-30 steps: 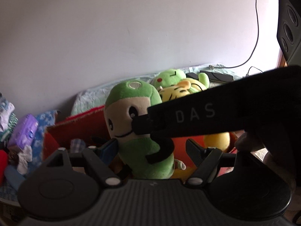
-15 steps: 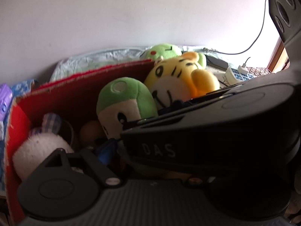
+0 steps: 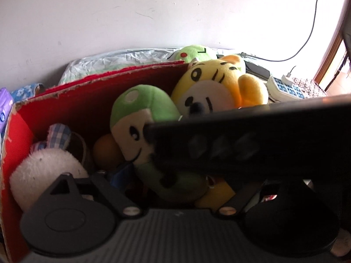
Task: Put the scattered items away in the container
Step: 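Open the right gripper to drop the green plush into the box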
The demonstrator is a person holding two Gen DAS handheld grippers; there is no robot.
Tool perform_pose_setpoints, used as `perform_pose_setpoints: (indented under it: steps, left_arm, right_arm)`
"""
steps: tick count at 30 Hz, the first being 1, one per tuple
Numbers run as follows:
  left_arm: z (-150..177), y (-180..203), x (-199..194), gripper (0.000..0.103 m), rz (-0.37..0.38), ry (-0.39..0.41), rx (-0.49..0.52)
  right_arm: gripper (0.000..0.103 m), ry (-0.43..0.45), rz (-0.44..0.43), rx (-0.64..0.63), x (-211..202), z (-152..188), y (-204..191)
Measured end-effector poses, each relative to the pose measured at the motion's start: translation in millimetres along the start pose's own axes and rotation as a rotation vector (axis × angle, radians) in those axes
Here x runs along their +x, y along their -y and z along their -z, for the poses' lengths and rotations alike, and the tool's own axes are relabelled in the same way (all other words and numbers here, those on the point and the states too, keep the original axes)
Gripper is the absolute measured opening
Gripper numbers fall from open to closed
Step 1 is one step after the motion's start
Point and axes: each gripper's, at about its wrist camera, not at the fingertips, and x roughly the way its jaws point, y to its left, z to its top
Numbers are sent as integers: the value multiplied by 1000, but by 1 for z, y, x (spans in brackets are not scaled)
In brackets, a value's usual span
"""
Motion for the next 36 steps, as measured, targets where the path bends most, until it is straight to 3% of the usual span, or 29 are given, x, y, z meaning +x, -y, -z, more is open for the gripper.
perform_pose_setpoints:
  steps: [3,7,9,14,20,29,33,36]
  left_arm:
    - [-1,7,0,93,-3,8,15]
    - [0,11,-5,93,11,35,19]
    - [2,10,-6,93,24,39,25]
    - [7,12,-6,93,27,46,63]
    - [1,12,5,97,47,9,62]
    - [4,15,3,96,24,8,72]
    - [6,15,-4,100,12,15,78]
    - [8,16,-8,101,9,19,76]
  right_arm:
    - [57,86,-20,15,-15,-3,4]
    - [31,103,-93,-38,-22,-12,3]
    - [23,74,-141,-66,-20,-17,4]
    - [19,-65,-268,-81,0,-26,9]
    - [0,-137,-193,-58,13,-28,17]
    - [0,-160,-118,-91,20,-25,21]
    - [0,-133,-132,-84,12,-24,20]
    - [12,-107,-142,-87,5,-24,19]
